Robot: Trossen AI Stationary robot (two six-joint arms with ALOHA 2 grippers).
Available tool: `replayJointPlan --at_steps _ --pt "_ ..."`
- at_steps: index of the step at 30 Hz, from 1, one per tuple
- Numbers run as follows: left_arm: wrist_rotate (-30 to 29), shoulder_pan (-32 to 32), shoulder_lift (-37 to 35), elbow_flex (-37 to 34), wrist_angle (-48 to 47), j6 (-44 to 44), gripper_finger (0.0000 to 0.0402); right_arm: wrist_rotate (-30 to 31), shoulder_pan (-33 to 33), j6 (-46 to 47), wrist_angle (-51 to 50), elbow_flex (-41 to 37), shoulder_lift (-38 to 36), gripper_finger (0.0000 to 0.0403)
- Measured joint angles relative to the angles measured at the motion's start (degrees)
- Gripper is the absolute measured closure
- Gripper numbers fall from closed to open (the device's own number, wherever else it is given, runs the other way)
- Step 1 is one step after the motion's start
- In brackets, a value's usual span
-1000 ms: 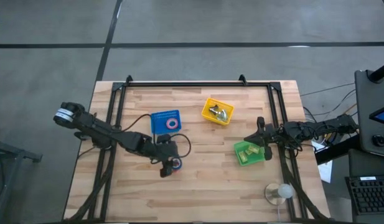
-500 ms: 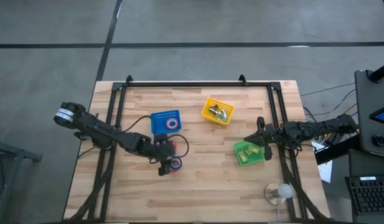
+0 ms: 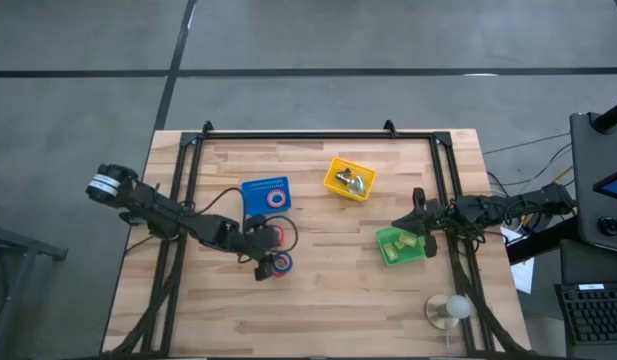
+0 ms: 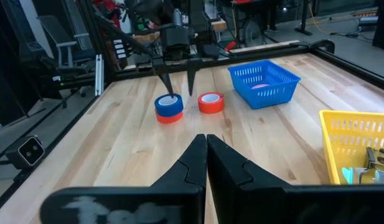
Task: Pick and place Stapler, Stapler remover, tape
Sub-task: Put the blue tape into the blue bin
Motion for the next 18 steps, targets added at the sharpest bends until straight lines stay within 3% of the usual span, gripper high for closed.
replayJointPlan --at_steps 18 --pt "2.1 0.0 0.1 -1.4 1.5 -3.1 0.0266 0.0 0.0 -0.1 0.0 0.0 0.0 0.0394"
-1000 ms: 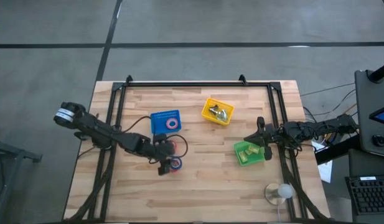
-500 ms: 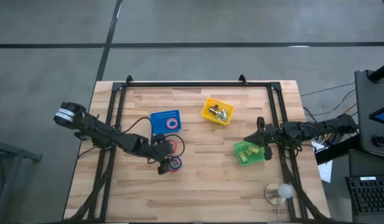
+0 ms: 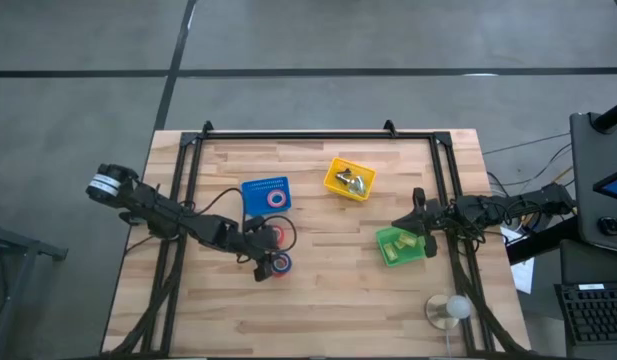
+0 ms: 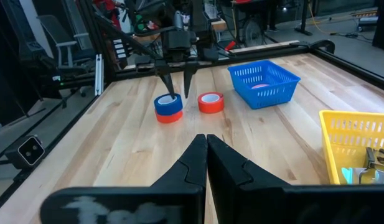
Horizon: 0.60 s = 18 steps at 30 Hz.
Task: Pick and place Stapler, Stapler remover, tape
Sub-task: Put the blue tape into the blue bin
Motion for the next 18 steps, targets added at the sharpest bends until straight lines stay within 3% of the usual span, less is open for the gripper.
replayJointPlan --at_steps 18 --pt "2.0 0.1 2.1 0.1 1.8 -4.5 0.0323 0.0 0.0 0.1 0.1 0.0 0.0 0.0394"
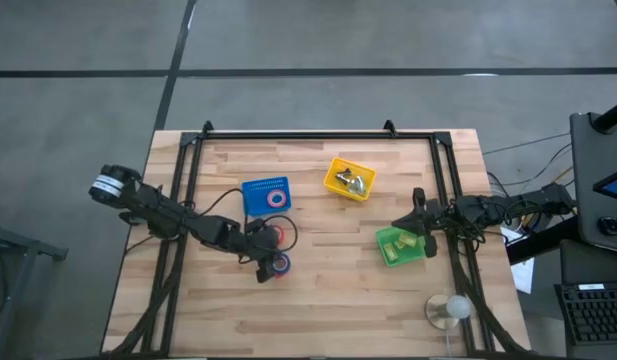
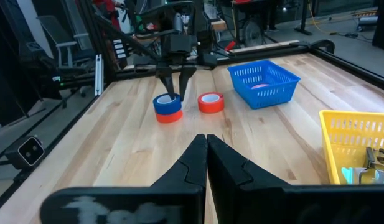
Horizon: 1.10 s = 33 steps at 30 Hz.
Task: Pick and place Stapler, Stapler remover, tape
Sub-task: Put the blue tape into the blue bin
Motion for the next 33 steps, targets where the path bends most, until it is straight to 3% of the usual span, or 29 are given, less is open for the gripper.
replayJointPlan --at_steps 8,19,25,33 --pt "-1.0 0.2 -0.1 0.5 -0.4 0.1 0.0356 0.0 0.0 0.0 0.0 0.0 0.0 0.0394" --pt "-7.1 4.7 -0.2 5.4 -0.4 5.0 0.0349 0.0 0.0 0.0 0.0 0.0 0.0 0.0394" --pt "-8.7 9.4 -0.2 10.1 -5.9 9.4 0.0351 0.0 0.0 0.0 0.0 0.0 0.0 0.0394" --pt "-24.7 13.8 -1.5 15.0 -19.6 8.5 0.0352 0.0 0.0 0.1 -0.3 0.0 0.0 0.0394"
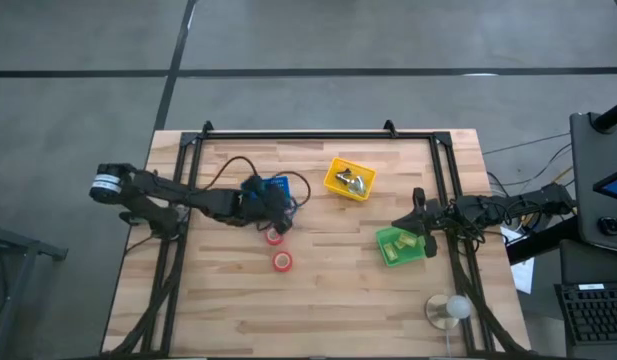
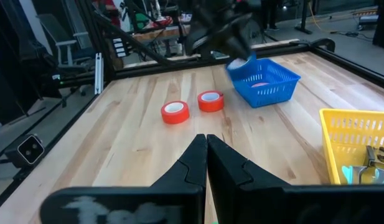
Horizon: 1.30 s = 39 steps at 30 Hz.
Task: Pick and place Stapler, Stapler remover, tape
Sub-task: Put the blue tape into the blue bin
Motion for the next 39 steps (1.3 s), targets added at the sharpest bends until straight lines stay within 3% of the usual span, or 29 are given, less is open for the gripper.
replayJointPlan --at_steps 3,9,17,23,39 --pt "-5.8 1.4 -1.8 0.0 -3.5 -3.5 0.0349 0.0 0.0 0.1 -0.1 0.0 0.0 0.0394" --pt "-6.1 5.3 -4.8 -2.0 -7.8 -11.1 0.0352 0.0 0.0 0.3 -0.1 0.0 0.0 0.0394" --pt "2.0 11.1 -4.9 -6.2 -5.6 -17.1 0.0346 0.0 0.0 0.5 0.3 -0.2 0.0 0.0394" --pt "5.7 12.9 -4.9 -11.2 3.8 -17.2 0.0349 0.0 0.0 0.4 0.3 -0.2 0.0 0.0394" --pt "7.5 14.7 -4.6 -15.1 11.8 -18.6 0.0345 0.1 0.0 0.0 0.4 -0.2 0.0 0.0394"
